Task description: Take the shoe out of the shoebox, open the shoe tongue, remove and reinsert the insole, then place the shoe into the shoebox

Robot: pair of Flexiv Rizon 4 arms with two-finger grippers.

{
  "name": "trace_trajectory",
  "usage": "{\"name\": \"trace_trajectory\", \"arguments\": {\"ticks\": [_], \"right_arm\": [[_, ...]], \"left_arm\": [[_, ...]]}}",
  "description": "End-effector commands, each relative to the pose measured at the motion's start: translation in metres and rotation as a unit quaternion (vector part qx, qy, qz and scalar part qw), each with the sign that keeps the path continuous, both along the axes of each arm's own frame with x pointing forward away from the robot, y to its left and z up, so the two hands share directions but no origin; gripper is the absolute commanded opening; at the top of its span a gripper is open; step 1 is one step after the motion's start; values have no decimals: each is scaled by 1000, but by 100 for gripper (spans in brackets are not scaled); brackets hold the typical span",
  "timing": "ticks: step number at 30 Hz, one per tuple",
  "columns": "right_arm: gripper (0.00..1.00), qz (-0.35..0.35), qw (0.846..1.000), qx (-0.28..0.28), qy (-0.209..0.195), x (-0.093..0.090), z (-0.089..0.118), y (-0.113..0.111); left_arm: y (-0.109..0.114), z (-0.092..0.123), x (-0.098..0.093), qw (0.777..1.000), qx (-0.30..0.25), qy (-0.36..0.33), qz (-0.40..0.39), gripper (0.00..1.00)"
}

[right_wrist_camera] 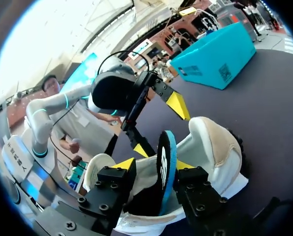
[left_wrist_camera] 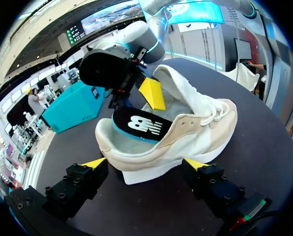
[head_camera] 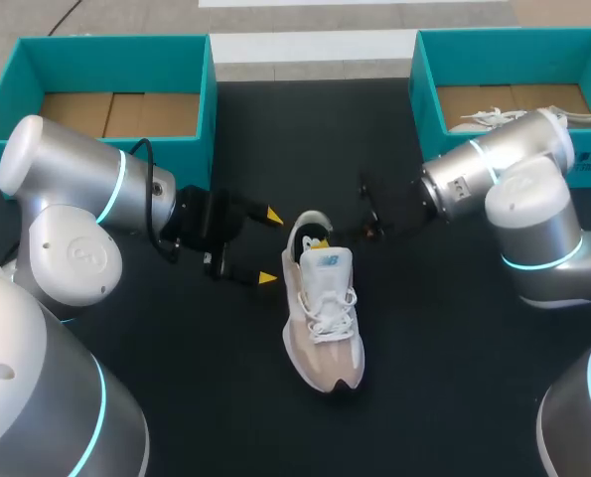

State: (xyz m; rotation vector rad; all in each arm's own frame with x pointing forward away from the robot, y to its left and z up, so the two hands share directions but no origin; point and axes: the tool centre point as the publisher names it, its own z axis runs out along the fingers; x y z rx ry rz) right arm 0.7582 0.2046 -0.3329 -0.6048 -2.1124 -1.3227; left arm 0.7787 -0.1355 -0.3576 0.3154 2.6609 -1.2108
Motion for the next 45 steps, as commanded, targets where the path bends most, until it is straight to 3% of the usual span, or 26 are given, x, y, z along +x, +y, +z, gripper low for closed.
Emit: {"name": "trace_trajectory", "arguments": {"ticks": [1, 10, 15, 23, 25, 26, 28, 29, 32, 38, 45], "right_arm": [[48, 9, 1000, -15, -6, 7, 14, 0], [58, 15, 998, -29, -56, 32, 56, -7], [62, 3, 996, -50, -77, 38, 84, -24], [41, -70, 990, -103, -68, 30, 108, -42], [5, -112, 984, -125, -64, 28, 109, -44], [0, -134, 977, -155, -59, 27, 108, -46], [0, -167, 966, -191, -53, 25, 107, -47], [0, -188, 953, -233, -49, 24, 107, -48], [0, -178, 926, -331, -34, 20, 105, -44], [0, -178, 926, -331, -34, 20, 105, -44], [0, -178, 926, -331, -34, 20, 105, -44]], "left_arm": [[-1, 0, 0, 1000, 3, 0, 0, 100], [-1, 0, 0, 1000, 3, 0, 0, 100], [-1, 0, 0, 1000, 3, 0, 0, 100], [-1, 0, 0, 1000, 3, 0, 0, 100], [-1, 0, 0, 1000, 3, 0, 0, 100], [-1, 0, 0, 1000, 3, 0, 0, 100], [-1, 0, 0, 1000, 3, 0, 0, 100], [-1, 0, 0, 1000, 3, 0, 0, 100], [0, 10, -1, 1000, 4, -4, -26, 100], [19, 36, 7, 998, 30, -30, -42, 100], [78, 53, 12, 995, 48, -85, -27, 100]]}}
